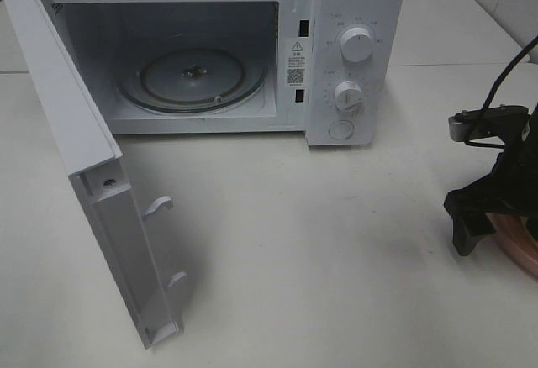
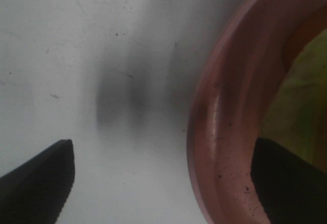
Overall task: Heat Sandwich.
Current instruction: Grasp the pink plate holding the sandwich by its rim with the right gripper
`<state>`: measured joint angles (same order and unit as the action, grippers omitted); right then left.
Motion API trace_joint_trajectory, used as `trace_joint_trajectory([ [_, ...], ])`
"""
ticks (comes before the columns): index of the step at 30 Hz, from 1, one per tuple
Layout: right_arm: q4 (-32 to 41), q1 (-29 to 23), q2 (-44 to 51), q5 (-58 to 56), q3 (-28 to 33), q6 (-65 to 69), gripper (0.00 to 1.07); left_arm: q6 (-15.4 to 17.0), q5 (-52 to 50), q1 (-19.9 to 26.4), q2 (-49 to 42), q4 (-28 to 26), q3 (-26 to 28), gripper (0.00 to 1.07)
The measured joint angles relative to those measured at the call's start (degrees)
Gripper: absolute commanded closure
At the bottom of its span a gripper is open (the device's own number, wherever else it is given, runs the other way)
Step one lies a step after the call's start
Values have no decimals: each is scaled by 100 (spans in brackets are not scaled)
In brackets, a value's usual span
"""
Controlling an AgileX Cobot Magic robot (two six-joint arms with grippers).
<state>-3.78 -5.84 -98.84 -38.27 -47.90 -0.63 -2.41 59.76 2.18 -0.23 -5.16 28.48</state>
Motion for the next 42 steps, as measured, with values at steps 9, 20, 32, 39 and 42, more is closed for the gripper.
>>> trace_joint_trajectory([
  [9,0,0,-321,269,-6,6,21,0,0,0,0,0,0,10],
  [20,0,0,-441,281,-11,11,24,0,0,0,0,0,0,10],
  [32,-447,0,-441,304,-11,344,72,0,0,0,0,0,0,10],
  [39,-716,0,-441,315,-11,722,107,0,0,0,0,0,0,10],
  [42,-796,0,-441,350,-17,722,107,0,0,0,0,0,0,10],
])
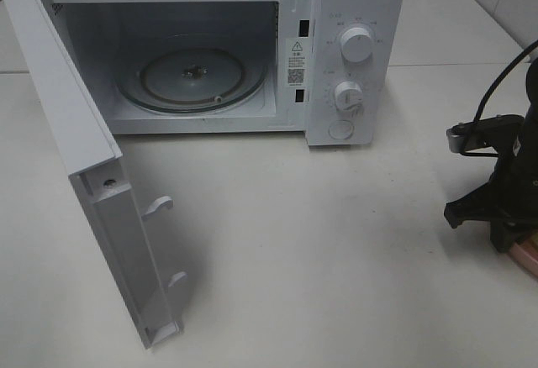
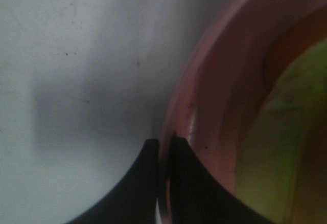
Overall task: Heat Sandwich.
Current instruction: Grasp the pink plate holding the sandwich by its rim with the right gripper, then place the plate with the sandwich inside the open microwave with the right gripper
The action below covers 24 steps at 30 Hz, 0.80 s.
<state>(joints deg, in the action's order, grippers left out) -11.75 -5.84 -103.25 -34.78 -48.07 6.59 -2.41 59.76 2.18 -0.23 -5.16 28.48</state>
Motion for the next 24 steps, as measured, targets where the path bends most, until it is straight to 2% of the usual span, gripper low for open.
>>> trace_joint_trajectory([
  [20,-40,0,0,34,0,29,107,0,0,0,0,0,0,10],
  [24,-223,-126,0,-92,0,92,107,0,0,0,0,0,0,10],
])
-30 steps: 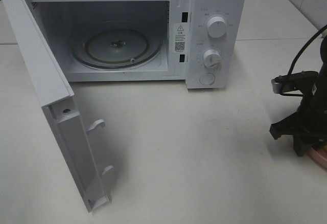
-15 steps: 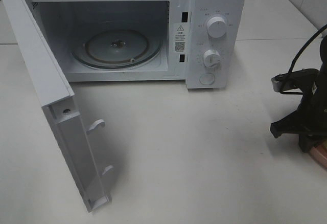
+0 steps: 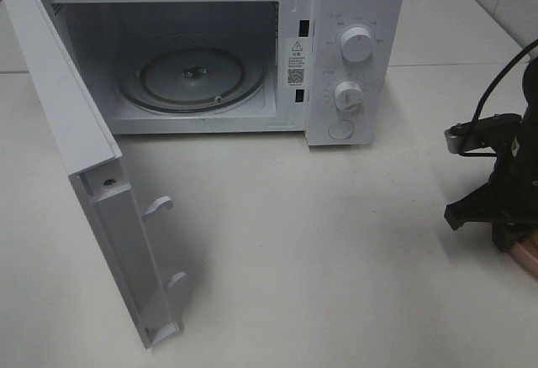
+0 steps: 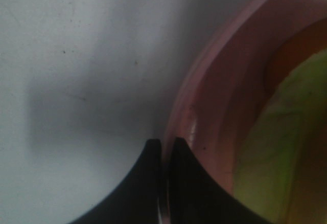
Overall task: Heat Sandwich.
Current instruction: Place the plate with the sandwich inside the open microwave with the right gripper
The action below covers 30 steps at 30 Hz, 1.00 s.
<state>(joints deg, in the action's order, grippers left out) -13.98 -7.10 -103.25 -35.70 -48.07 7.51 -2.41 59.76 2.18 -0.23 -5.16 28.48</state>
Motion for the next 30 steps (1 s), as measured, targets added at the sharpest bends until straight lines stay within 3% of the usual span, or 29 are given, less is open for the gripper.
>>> trace_joint_trajectory([
  [13,-768,-464,97,-521,-69,819,107,0,0,0,0,0,0,10],
  [30,-928,-1008,625,-1117,-69,854,107,0,0,0,0,0,0,10],
])
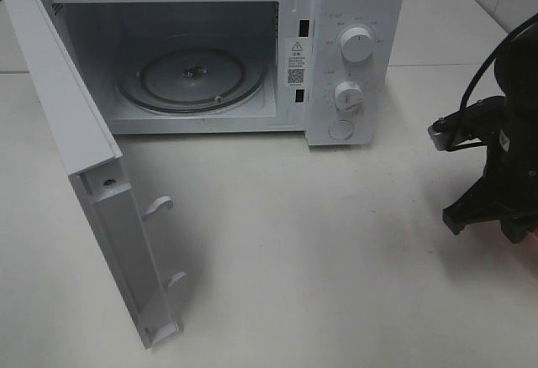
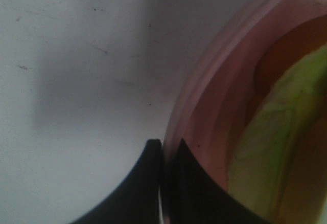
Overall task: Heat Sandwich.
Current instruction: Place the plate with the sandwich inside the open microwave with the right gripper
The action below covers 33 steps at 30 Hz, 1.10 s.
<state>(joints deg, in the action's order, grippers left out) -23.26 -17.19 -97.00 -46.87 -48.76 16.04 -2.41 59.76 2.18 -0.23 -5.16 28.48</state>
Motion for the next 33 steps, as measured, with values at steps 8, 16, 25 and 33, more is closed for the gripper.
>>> trace_joint_trajectory([
  [8,0,-476,424,-292,109,0,107,0,0,0,0,0,0,10],
  [16,0,-985,911,-579,223,0,107,0,0,0,0,0,0,10],
  [25,6,-1604,1495,-785,430,-11,107,0,0,0,0,0,0,10],
  [33,6,-2154,1811,-1014,453,-69,107,0,0,0,0,0,0,10],
])
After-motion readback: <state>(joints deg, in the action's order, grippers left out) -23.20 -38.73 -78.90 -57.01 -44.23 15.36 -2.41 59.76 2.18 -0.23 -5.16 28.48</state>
